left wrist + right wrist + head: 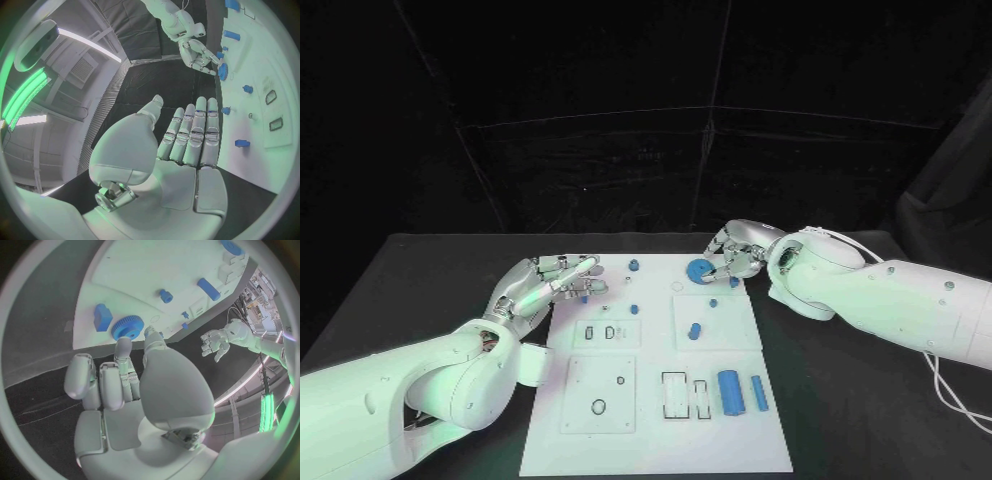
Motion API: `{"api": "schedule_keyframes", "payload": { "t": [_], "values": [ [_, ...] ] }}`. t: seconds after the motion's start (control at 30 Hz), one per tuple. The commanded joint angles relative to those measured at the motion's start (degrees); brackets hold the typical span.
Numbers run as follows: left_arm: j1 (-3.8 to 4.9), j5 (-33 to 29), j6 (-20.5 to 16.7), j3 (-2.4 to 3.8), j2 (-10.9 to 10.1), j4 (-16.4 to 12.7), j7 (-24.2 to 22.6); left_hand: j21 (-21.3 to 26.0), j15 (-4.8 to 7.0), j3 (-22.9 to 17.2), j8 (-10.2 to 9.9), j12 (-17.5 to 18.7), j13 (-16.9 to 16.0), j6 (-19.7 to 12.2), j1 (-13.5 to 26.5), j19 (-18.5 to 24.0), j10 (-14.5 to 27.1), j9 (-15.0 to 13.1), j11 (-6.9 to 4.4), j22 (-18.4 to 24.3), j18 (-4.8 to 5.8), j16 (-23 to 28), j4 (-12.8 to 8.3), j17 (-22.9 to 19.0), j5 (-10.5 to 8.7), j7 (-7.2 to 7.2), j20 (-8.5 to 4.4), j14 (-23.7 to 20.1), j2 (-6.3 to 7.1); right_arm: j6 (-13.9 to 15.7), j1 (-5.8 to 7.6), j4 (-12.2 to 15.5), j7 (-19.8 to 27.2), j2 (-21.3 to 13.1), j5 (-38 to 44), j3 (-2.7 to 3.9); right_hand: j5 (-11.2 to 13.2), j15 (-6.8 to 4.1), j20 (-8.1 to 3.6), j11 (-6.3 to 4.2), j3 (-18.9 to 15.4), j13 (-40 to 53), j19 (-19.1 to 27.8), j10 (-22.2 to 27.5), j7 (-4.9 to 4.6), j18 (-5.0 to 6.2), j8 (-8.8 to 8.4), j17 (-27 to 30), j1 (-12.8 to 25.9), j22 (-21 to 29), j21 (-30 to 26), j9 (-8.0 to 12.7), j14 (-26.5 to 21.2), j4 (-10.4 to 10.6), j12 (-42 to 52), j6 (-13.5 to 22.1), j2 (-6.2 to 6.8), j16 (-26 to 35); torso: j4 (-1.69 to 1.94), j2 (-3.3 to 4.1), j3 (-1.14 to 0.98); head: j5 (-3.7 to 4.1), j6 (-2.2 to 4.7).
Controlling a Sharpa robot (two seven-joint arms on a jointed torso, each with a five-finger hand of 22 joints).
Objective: Assemble the parts on the task board
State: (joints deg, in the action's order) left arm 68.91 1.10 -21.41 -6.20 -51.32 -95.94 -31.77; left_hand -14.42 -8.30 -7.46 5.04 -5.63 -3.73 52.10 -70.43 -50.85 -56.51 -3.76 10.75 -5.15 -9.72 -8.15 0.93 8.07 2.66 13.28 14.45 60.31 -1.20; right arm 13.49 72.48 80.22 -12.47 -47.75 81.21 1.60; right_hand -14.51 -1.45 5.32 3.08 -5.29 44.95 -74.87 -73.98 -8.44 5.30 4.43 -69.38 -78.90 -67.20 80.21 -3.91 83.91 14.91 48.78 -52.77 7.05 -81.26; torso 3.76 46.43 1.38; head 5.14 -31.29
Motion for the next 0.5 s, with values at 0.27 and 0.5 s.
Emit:
{"api": "schedule_keyframes", "payload": {
  "t": [0.27,0.5],
  "values": [
    [0.06,0.06,1.16,0.02,0.27,0.29,0.03,0.39,-0.04,-0.02,-0.2,0.33,0.03,0.16,-0.39,-0.13,0.04,0.04,0.16,0.1,-0.79,0.21,-0.37,-0.08,0.21,0.6,0.18,-0.19,-0.5,-2.77,0.12,-1.32,-2.87,2.19,2.89,0.06,-2.33,0.45,0.12,0.09,0.32,8.26,-0.82,-1.63,0.09,-0.75,0.34,-2.91,-2.44,-0.99,0.61,-0.09,3.05,0.58,7.09,-0.33,-1.4,-1.47,0.1,0.01,0.08,0.12,-0.23],
    [0.06,0.06,1.24,0.01,0.29,0.37,0.14,0.41,-0.03,-0.06,-0.23,0.35,0.03,0.17,-0.46,-0.15,0.02,0.03,0.16,0.12,-0.79,0.24,-0.45,-0.07,0.21,0.59,0.18,-0.18,-0.55,-3.03,0.12,-1.78,-3.65,2.79,4.44,0.06,-2.79,0.34,0.02,-0.07,0.6,13.39,-1.11,-3.21,0.27,-0.84,0.77,-4.51,-3.6,-1.53,0.87,-0.12,3.26,-0.18,11.7,-1.17,-2.53,-2.23,0.06,0.03,0.08,0.09,-0.35]
  ]
}}
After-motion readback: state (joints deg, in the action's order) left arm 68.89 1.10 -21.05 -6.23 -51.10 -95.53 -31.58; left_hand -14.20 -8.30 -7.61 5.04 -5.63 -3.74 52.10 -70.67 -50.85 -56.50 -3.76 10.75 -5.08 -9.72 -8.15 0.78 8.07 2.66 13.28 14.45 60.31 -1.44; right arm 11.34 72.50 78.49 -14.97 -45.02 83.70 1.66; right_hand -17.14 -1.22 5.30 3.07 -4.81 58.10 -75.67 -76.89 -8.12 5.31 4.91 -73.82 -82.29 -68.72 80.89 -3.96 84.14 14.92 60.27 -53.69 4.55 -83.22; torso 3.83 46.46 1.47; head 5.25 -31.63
